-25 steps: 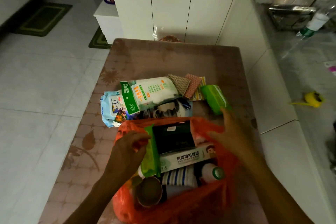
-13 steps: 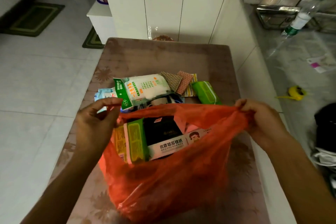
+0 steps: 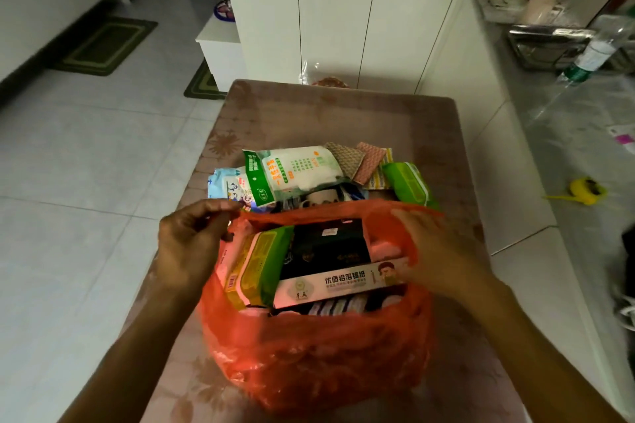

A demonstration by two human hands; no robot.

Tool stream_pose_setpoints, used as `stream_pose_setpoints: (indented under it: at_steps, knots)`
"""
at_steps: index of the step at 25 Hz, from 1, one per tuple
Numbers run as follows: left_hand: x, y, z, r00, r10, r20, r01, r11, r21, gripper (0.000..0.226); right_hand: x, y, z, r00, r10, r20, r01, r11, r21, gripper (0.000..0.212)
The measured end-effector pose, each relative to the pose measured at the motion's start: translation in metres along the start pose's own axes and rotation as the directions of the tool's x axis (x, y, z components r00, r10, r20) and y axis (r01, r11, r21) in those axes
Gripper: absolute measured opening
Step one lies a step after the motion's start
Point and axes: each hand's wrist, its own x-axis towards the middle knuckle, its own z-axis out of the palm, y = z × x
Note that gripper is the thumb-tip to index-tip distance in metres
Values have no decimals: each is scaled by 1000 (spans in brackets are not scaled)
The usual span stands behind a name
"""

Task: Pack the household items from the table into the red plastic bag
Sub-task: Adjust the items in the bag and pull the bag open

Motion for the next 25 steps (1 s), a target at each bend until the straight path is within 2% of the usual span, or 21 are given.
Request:
stream_pose_setpoints:
  at_steps: [1,2,3,4,6,7,9,12,13,14,15,16,17,18,19,20,21,22,23,25]
  knots:
    - [3,11,-3,999,54,-8,-54,996,-68,32,1,-1,5,996,72,51,-73,997,29,78]
    - [7,22,-8,993,113,-22,-115,984,-139,33,1,2,8,994,106,23,-108,992,71,59]
    - [12,33,-13,985,167,-40,-172,962,-211,31,1,4,9,989,145,-15,-143,985,95,38]
    - [17,41,-17,976,209,-59,-217,939,-267,28,6,8,13,982,156,-110,-145,984,105,22]
    - [23,47,-18,968,244,-60,-251,931,-263,23,10,5,4,957,227,-181,-192,962,192,7]
    - [21,45,-15,972,232,-44,-236,946,-222,23,10,1,-4,950,245,-191,-191,946,263,9]
    - [13,37,-9,983,181,-29,-184,970,-161,23,5,-3,-10,958,231,-170,-183,948,259,24]
    - [8,27,-12,987,158,-1,-158,985,-68,20,8,11,8,998,23,-62,-5,962,272,50]
    - [9,24,-13,990,140,24,-140,990,-33,21,16,23,23,1000,6,-21,1,960,280,56]
    - [10,20,-14,992,120,48,-122,992,32,23,12,9,14,997,43,67,-60,963,264,55]
    - [11,15,-13,989,134,64,-143,976,166,27,17,10,16,995,38,94,-61,964,258,49]
    - [10,9,-10,978,195,75,-209,909,360,33,14,4,4,983,67,169,-94,982,162,31]
    - [8,4,-5,955,275,109,-289,786,546,42,10,-2,-9,967,92,238,-123,985,121,19]
    - [3,-1,2,921,354,162,-368,658,657,49,6,-4,-21,969,88,231,-128,978,166,22]
    - [-3,-2,11,882,413,225,-444,574,688,52,3,-1,-29,988,99,118,-124,965,229,21]
    - [-9,-4,23,837,449,313,-531,530,661,50,-1,5,-40,986,168,-17,-153,928,339,18]
    - [-14,-9,37,782,456,425,-620,505,600,46,18,26,-23,953,271,-139,-162,838,521,12]
    - [-17,-17,52,738,410,536,-674,490,553,45,24,38,-23,904,368,-216,-155,754,639,9]
    - [-20,-26,68,715,318,622,-686,487,540,50,27,51,-18,840,503,-204,-242,683,689,8]
    - [-18,-50,95,684,67,727,-668,459,586,64,31,70,2,795,587,-155,-376,676,634,13]
